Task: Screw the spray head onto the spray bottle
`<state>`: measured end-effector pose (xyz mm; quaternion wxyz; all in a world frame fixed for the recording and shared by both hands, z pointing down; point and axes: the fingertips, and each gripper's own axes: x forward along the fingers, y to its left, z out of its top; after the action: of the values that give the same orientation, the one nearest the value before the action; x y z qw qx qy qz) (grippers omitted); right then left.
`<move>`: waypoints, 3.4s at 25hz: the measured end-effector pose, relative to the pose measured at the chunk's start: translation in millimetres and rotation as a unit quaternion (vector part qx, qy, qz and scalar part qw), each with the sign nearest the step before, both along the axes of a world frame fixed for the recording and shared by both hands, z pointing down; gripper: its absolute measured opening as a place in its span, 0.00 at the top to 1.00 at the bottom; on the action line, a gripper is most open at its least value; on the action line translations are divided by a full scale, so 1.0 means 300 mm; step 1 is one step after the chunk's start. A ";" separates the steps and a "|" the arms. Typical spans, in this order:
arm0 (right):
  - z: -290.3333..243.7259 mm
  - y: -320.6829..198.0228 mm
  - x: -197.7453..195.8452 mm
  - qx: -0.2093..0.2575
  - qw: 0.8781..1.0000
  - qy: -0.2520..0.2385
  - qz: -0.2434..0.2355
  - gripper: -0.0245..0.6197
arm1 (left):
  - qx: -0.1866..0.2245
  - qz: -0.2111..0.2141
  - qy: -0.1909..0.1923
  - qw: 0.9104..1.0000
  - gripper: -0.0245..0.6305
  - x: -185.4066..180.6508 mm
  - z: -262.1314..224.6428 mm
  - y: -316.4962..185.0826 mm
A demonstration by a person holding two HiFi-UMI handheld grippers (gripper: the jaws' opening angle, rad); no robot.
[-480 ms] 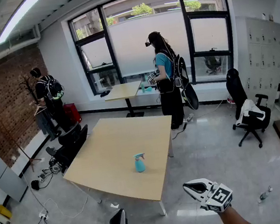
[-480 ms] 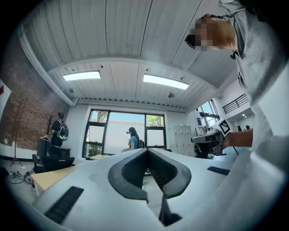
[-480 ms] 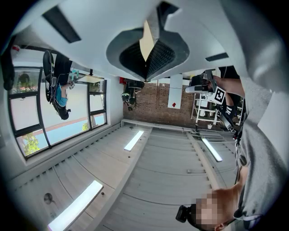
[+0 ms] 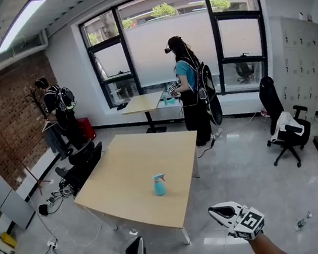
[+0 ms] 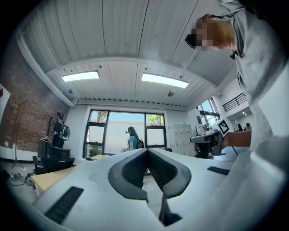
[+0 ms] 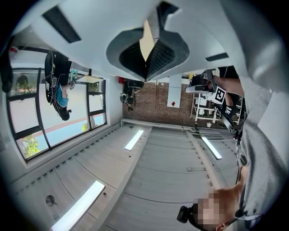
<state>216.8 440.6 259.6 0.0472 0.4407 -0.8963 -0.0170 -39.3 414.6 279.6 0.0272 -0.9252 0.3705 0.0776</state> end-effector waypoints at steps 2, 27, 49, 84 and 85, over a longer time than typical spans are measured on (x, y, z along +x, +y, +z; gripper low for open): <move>0.003 0.000 0.005 0.000 1.000 -0.002 0.001 0.95 | 0.001 0.000 -0.002 1.000 0.96 0.004 0.002 0.004; -0.024 -0.476 0.010 0.026 0.998 -0.015 -0.061 0.95 | 0.031 -0.013 0.002 0.999 0.96 0.226 0.028 -0.508; 0.132 -1.380 -0.155 -0.002 0.998 -0.047 -0.031 0.95 | -0.030 0.063 0.007 0.998 0.96 0.216 0.250 -1.471; 0.831 -1.810 -0.397 -0.203 0.886 0.311 -0.279 0.72 | -0.139 0.250 -0.141 0.948 0.33 0.437 1.043 -1.739; 0.856 -1.800 -0.397 -0.207 0.875 0.329 -0.289 0.71 | -0.135 0.259 -0.153 0.944 0.28 0.459 1.058 -1.726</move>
<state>97.8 -99.3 516.3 0.4225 0.1106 -0.8995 0.0117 98.5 -103.2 596.9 -0.0628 -0.9849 0.1168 -0.1116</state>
